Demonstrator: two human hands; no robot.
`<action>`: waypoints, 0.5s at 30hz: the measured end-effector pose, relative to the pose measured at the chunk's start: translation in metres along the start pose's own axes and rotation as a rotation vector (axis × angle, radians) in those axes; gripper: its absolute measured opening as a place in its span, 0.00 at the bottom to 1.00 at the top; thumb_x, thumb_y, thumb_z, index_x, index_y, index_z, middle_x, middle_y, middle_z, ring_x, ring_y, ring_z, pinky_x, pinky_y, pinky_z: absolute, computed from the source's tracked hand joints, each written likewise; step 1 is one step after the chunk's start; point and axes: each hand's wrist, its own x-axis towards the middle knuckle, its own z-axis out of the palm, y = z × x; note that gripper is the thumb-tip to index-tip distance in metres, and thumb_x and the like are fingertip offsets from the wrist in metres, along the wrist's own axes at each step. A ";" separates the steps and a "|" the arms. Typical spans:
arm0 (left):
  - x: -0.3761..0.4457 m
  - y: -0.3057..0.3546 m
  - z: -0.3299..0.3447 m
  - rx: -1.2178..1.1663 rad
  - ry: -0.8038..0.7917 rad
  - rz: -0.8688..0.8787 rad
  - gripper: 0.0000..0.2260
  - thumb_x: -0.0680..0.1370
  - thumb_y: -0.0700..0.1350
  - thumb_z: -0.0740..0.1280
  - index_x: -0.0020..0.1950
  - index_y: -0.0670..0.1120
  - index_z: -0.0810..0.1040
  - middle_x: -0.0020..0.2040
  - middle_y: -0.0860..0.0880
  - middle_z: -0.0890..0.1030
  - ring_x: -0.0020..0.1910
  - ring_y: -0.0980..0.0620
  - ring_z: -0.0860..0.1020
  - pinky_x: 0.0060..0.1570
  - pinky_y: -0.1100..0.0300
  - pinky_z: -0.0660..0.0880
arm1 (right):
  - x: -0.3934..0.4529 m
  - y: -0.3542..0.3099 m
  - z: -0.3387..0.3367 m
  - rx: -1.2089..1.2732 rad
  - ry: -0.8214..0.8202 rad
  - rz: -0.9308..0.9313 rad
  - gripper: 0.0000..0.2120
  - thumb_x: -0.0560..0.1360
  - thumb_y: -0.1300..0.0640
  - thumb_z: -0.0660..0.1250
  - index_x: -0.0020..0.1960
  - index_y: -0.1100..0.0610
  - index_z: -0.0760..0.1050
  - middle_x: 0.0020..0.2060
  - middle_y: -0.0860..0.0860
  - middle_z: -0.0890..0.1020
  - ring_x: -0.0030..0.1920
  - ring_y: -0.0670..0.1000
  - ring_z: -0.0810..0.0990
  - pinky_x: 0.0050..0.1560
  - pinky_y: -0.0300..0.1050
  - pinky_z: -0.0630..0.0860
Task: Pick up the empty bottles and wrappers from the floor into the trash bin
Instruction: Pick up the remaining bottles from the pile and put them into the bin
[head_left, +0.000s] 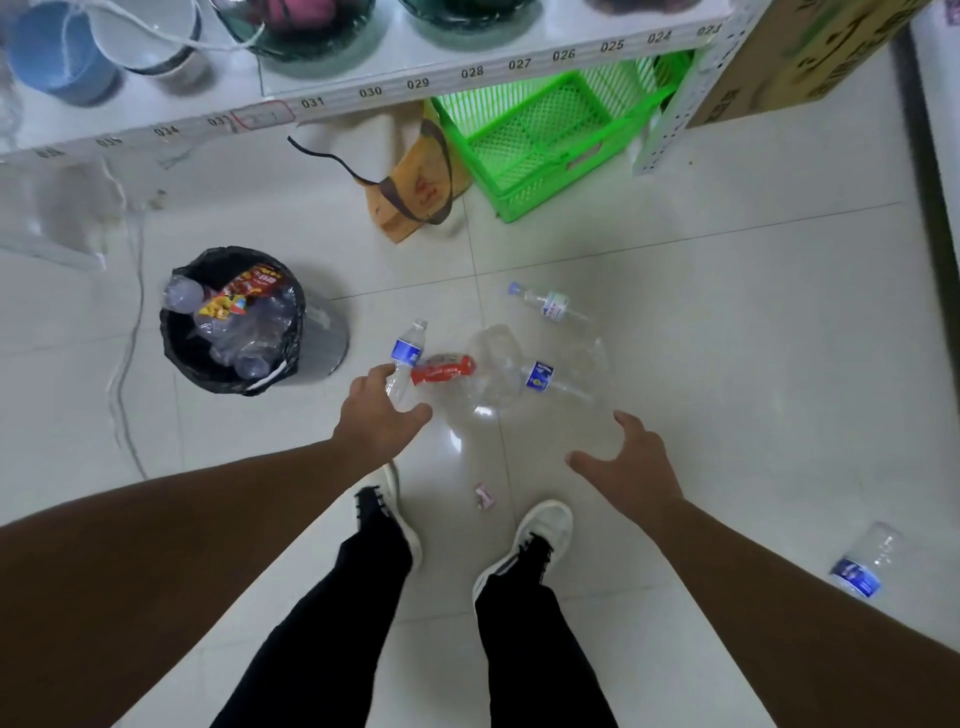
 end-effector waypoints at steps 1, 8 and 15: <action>0.001 -0.002 0.000 0.002 -0.007 -0.007 0.38 0.75 0.54 0.77 0.83 0.50 0.66 0.74 0.45 0.71 0.71 0.43 0.75 0.70 0.45 0.75 | 0.000 -0.002 0.002 -0.003 0.001 0.002 0.50 0.67 0.37 0.79 0.83 0.48 0.61 0.72 0.58 0.70 0.70 0.60 0.75 0.66 0.54 0.73; 0.030 -0.024 -0.011 0.053 -0.030 0.007 0.41 0.71 0.59 0.79 0.81 0.50 0.68 0.72 0.45 0.74 0.71 0.43 0.74 0.63 0.51 0.70 | 0.000 -0.029 0.035 -0.001 -0.011 0.032 0.50 0.68 0.38 0.79 0.83 0.47 0.60 0.74 0.57 0.69 0.72 0.59 0.74 0.70 0.57 0.74; 0.068 -0.055 -0.030 0.101 -0.058 -0.013 0.47 0.70 0.63 0.79 0.83 0.51 0.64 0.78 0.44 0.70 0.76 0.40 0.70 0.71 0.44 0.70 | 0.017 -0.066 0.064 -0.012 0.001 0.038 0.49 0.70 0.40 0.80 0.83 0.48 0.60 0.75 0.58 0.69 0.74 0.59 0.72 0.72 0.56 0.72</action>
